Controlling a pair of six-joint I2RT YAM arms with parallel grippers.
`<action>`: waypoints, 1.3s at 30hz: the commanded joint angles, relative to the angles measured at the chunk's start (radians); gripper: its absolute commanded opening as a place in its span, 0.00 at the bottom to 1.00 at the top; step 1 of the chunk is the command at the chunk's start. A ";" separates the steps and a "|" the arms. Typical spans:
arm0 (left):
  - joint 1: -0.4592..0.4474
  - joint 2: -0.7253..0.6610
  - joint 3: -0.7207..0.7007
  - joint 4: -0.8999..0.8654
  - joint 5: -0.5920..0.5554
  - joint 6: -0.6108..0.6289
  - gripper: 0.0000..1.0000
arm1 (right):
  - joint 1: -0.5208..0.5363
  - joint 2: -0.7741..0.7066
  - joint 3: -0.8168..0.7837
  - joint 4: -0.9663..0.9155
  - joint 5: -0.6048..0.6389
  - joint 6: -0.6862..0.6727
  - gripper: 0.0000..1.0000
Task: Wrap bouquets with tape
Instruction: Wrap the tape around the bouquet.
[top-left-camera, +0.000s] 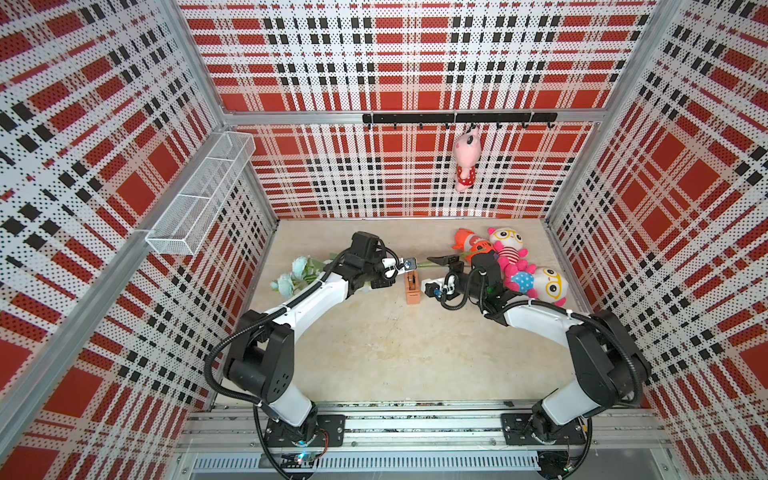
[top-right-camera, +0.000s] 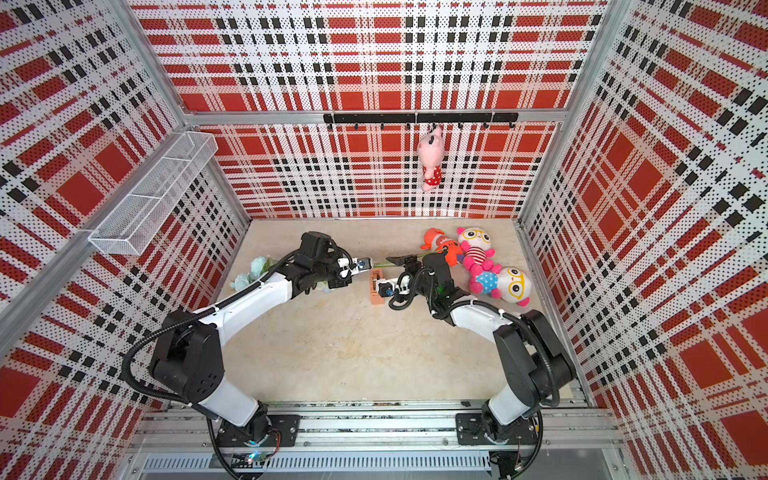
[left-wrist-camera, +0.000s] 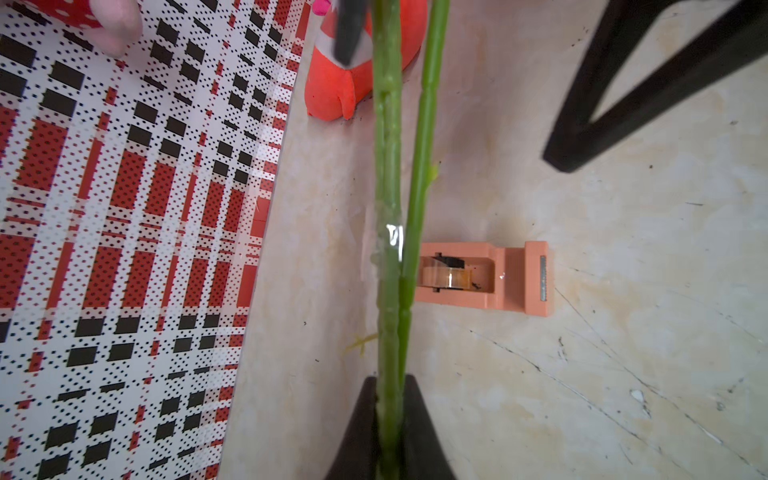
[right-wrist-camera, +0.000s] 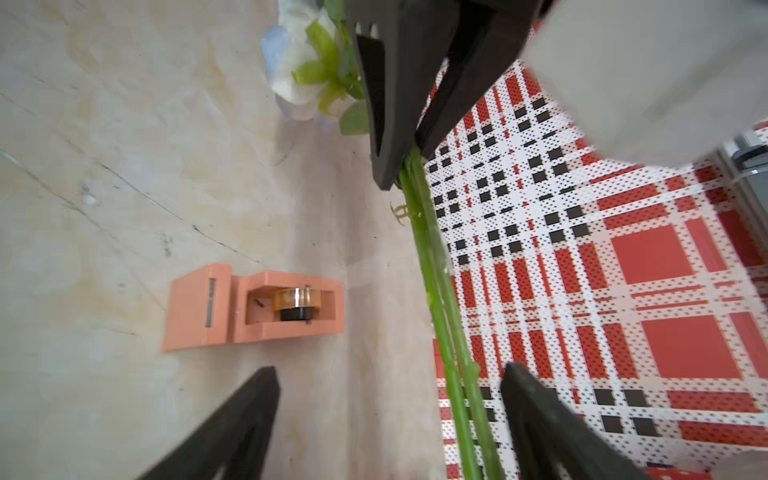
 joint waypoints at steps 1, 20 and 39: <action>-0.028 -0.068 -0.051 0.131 -0.102 0.039 0.00 | -0.072 -0.113 0.053 -0.257 -0.174 0.390 1.00; -0.241 -0.200 -0.405 0.796 -0.517 0.334 0.00 | -0.156 0.365 0.928 -1.372 -0.293 0.535 0.89; -0.231 -0.181 -0.393 0.782 -0.453 0.334 0.00 | -0.106 0.466 1.174 -1.578 -0.223 0.404 0.77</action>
